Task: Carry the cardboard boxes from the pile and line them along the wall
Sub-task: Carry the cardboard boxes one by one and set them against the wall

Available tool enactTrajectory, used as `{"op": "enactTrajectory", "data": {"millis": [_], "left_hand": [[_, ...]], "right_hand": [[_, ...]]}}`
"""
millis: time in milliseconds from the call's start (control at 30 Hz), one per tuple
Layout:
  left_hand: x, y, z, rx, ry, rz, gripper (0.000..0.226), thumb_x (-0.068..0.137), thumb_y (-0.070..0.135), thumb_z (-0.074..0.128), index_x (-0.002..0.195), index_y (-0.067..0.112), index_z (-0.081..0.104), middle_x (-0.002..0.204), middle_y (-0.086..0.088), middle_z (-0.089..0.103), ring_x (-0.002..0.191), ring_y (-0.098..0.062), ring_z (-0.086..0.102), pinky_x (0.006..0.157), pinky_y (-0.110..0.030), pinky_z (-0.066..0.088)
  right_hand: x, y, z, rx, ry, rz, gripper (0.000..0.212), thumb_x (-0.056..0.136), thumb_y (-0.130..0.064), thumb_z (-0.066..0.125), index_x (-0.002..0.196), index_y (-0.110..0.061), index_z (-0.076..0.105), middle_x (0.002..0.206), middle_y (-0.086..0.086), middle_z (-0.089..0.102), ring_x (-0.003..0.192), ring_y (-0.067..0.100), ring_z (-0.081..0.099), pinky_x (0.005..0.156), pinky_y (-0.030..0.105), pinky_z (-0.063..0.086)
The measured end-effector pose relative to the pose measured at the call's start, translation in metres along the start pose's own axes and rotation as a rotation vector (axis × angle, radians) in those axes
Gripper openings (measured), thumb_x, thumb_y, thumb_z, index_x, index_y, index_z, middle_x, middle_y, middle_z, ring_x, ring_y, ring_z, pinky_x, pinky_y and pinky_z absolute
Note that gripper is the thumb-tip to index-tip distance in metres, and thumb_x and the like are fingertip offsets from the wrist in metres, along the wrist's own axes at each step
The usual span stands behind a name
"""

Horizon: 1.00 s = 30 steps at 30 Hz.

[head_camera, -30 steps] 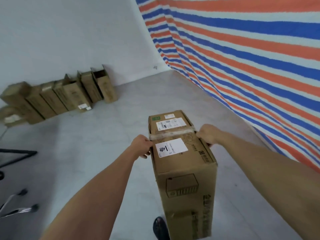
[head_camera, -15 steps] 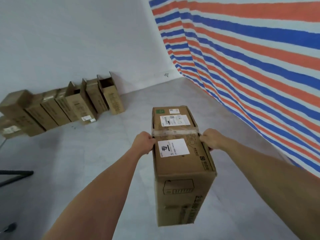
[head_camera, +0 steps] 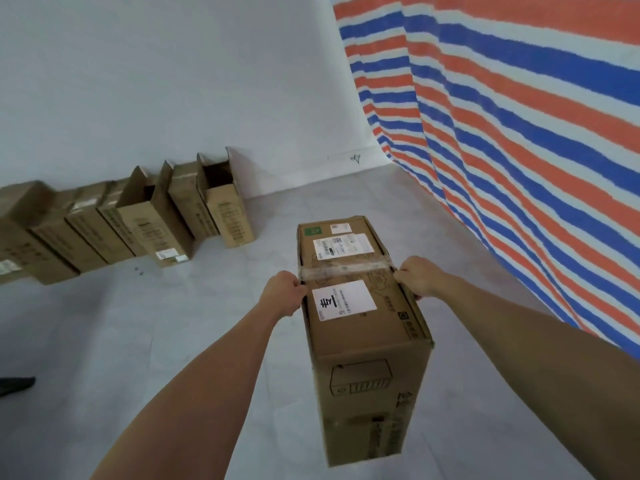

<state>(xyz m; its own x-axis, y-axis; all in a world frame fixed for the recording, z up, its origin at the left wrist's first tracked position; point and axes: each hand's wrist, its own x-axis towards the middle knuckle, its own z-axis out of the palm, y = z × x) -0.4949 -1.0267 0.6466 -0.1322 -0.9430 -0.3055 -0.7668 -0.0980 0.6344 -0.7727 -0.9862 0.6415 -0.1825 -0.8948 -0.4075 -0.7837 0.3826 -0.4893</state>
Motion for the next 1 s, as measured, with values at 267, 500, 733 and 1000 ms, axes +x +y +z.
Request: {"op": "enactTrajectory", "data": {"millis": [267,500,733,1000], "left_hand": [[0.208,-0.006,-0.061,-0.040,0.011,0.004,0.031,0.088,0.008,0.054,0.057,0.007,0.050,0.071,-0.017,0.066,0.071,-0.034,0.068,0.059,-0.035,0.054],[0.380,-0.012,-0.146,-0.008,-0.022,0.004,0.026,0.087,0.008,0.054,0.062,0.005,0.053,0.075,-0.020,0.068,0.066,-0.029,0.063,0.064,-0.040,0.058],[0.541,-0.009,-0.208,-0.019,-0.032,0.003,0.021,0.089,0.008,0.052,0.068,0.006,0.050,0.072,-0.016,0.061,0.066,-0.027,0.058,0.059,-0.035,0.048],[0.742,0.002,-0.251,-0.001,-0.007,-0.049,0.020,0.089,0.008,0.054,0.069,0.005,0.053,0.067,-0.013,0.056,0.061,-0.025,0.053,0.058,-0.034,0.046]], "right_hand": [[0.204,-0.090,-0.032,-0.062,-0.004,-0.044,0.038,0.101,-0.028,0.045,0.077,-0.005,0.063,0.075,0.012,0.068,0.070,0.025,0.069,0.078,0.039,0.059],[0.352,-0.189,-0.055,-0.052,-0.001,-0.012,0.036,0.098,-0.021,0.047,0.066,-0.007,0.056,0.064,0.008,0.061,0.058,0.022,0.062,0.065,0.034,0.055],[0.496,-0.263,-0.083,-0.055,0.008,-0.019,0.037,0.097,-0.021,0.046,0.065,-0.007,0.055,0.065,0.009,0.062,0.059,0.024,0.065,0.061,0.033,0.052],[0.706,-0.326,-0.114,-0.035,-0.033,-0.024,0.035,0.097,-0.020,0.048,0.064,-0.009,0.054,0.063,0.007,0.061,0.057,0.022,0.061,0.058,0.030,0.050]]}}
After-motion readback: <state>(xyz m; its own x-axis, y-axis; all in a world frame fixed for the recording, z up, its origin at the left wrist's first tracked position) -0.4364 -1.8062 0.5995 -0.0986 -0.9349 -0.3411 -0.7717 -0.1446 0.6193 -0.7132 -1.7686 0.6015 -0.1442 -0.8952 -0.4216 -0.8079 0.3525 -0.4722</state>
